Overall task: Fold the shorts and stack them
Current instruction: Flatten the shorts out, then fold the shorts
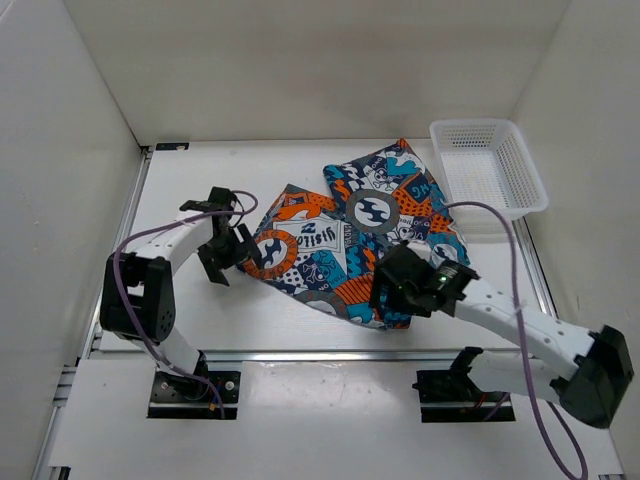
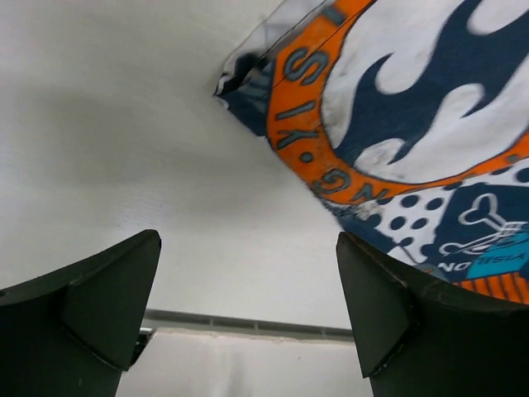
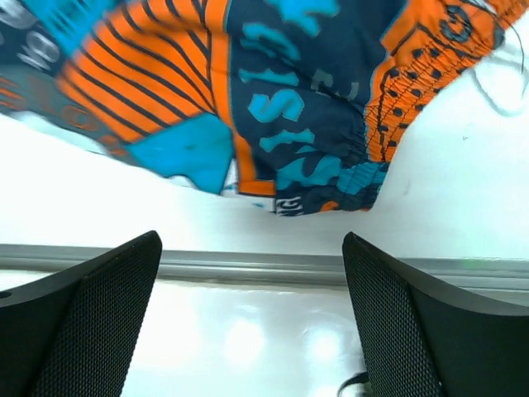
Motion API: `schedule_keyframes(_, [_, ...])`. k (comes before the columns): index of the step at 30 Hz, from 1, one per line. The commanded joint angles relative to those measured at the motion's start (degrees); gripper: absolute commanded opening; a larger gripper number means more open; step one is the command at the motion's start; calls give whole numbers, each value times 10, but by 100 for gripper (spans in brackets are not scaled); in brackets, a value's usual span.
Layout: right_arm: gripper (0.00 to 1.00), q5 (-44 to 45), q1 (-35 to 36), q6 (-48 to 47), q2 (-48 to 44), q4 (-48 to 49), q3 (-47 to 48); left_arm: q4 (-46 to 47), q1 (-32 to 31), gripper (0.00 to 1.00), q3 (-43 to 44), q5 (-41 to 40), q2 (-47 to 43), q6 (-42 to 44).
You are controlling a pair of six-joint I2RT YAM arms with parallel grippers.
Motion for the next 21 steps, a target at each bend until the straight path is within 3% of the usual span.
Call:
schedule_keyframes(1, [93,-76,-45,56,-62,8,-22,48,7,99,1,-24,-15,-13])
schedule_keyframes(7, [88,-178,-131,185,-152,69,-109,83,7,91,34,-6,84,-7])
schedule_keyframes(9, [86,-192,-146,225,-163,88,-153,88,7,68,48,-6,110,-1])
schedule_keyframes(12, [83,-215,-162,280,-186,120,-192,88,7,11,54,-6,115,-1])
schedule_keyframes(16, [81,-235,-178,350,-207,187,-268,88,7,10,54,-1,104,-1])
schedule_keyframes(21, [77,-222,-183,366,-177,232,-291,88,7,10,54,10,99,4])
